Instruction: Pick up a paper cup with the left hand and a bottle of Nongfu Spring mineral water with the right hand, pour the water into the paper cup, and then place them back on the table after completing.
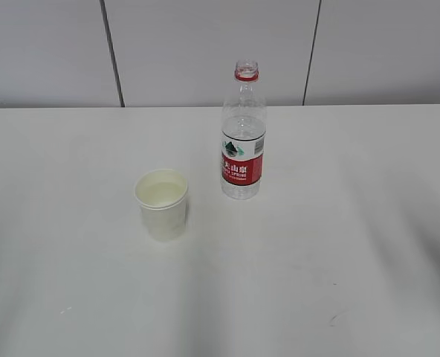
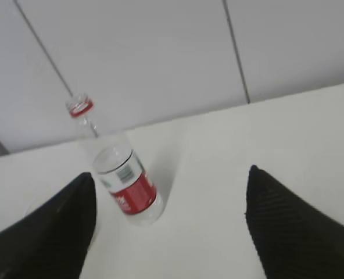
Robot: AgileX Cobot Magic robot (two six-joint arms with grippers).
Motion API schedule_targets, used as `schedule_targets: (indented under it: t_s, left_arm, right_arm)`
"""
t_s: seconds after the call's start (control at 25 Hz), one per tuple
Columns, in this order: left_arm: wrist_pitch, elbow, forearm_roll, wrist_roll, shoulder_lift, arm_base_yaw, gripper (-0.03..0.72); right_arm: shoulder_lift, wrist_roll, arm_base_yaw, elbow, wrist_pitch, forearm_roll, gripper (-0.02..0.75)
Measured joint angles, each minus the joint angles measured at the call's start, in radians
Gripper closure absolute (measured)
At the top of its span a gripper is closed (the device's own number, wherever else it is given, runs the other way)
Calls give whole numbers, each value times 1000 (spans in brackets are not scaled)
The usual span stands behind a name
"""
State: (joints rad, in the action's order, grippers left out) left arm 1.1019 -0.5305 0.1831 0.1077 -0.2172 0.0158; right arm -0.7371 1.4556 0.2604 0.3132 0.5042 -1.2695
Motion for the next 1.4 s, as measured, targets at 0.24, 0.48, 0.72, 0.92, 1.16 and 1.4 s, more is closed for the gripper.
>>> schedule_targets:
  t_s: [0.24,0.48,0.72,0.92,1.16,1.4]
  left_arm:
    - [0,0,0,0,0,0,199]
    - [0,0,0,0,0,0,200]
    - [0,0,0,0,0,0,200]
    - [0,0,0,0,0,0,207]
    - [0,0,0,0,0,0,209]
    - [0,0,0,0,0,0,220]
  right_arm:
    - [93,-277,-31,-15,-263,352,146]
    - [213,-627,-204,-2,-690,704,146]
    - [352,-909,-330,95,-1092,881,146]
    - [456,-1145,-336,171,-1324,989,146]
    - [546,-1357,-336,225,-1528,1151,146]
    - [640,-1391,-336,231,-1648,1197,146]
